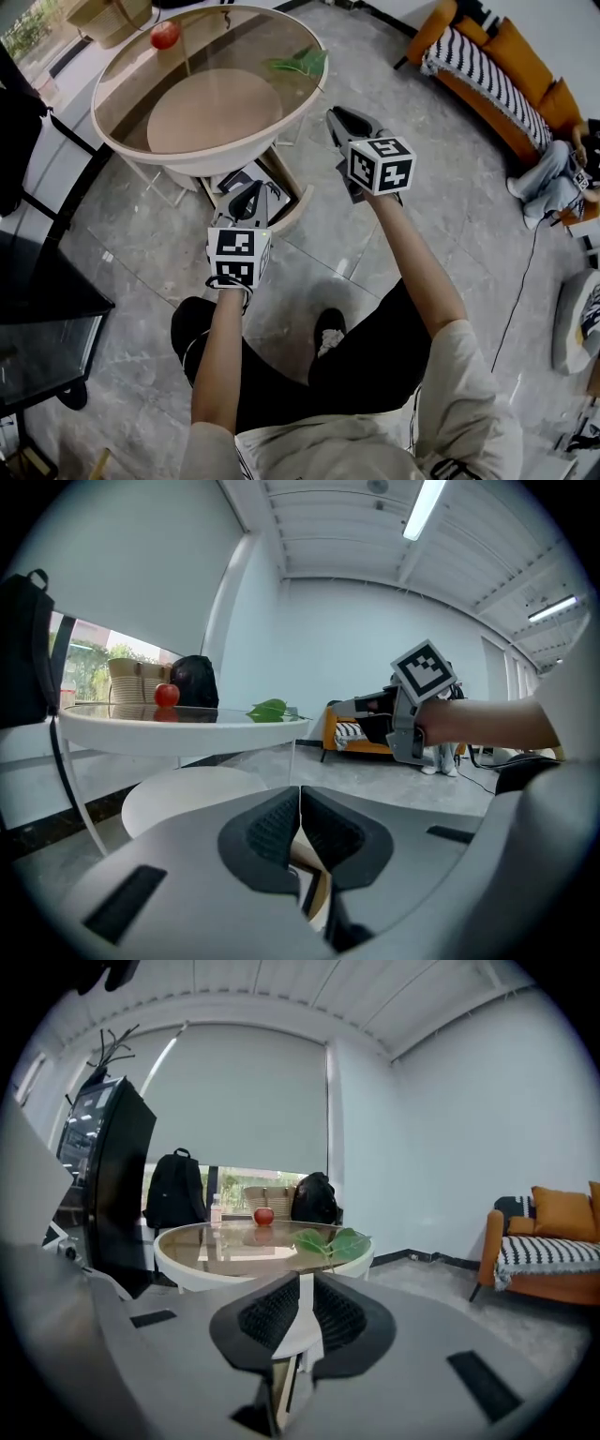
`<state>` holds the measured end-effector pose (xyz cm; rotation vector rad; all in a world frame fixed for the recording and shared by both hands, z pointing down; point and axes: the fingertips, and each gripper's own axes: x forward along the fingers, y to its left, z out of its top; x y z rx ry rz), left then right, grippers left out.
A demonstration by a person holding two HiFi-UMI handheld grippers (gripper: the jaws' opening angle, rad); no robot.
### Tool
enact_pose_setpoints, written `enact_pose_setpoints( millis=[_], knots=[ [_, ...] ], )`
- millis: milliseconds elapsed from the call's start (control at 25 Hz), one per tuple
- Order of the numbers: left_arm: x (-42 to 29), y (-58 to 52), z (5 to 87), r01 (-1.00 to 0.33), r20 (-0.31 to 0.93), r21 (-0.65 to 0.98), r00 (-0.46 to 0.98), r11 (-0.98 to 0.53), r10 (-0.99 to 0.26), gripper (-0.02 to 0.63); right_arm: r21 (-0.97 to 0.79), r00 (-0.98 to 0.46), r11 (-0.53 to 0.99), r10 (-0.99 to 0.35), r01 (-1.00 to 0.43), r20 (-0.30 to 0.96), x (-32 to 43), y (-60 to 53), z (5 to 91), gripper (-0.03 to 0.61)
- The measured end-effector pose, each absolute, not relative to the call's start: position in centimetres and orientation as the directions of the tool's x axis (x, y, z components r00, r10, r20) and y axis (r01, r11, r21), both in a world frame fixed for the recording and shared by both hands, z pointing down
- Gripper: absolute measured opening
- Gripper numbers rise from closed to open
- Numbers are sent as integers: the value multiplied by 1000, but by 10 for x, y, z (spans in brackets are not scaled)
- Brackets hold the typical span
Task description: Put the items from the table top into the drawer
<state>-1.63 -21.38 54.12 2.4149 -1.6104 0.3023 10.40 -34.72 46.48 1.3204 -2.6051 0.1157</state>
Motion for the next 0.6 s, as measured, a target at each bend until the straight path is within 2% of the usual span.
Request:
enact_pose_setpoints(
  millis=[200,280,320,600],
  knots=[
    [-2,-229,530,-921,280,54,385,-386,-879,23,95,-578,615,-775,-783,255,99,-394,461,46],
    [5,-234,526,-921,268,47,385,-387,-883,23,130,-593,642,-755,-755,282,94,-416,463,132],
    [8,-235,526,-920,265,41,386,-389,-884,23,148,-599,656,-743,-740,297,92,-425,463,147],
    [5,-249,535,-931,275,32,358,-364,-892,23,166,-640,746,-645,-645,417,60,-464,467,153]
  ],
)
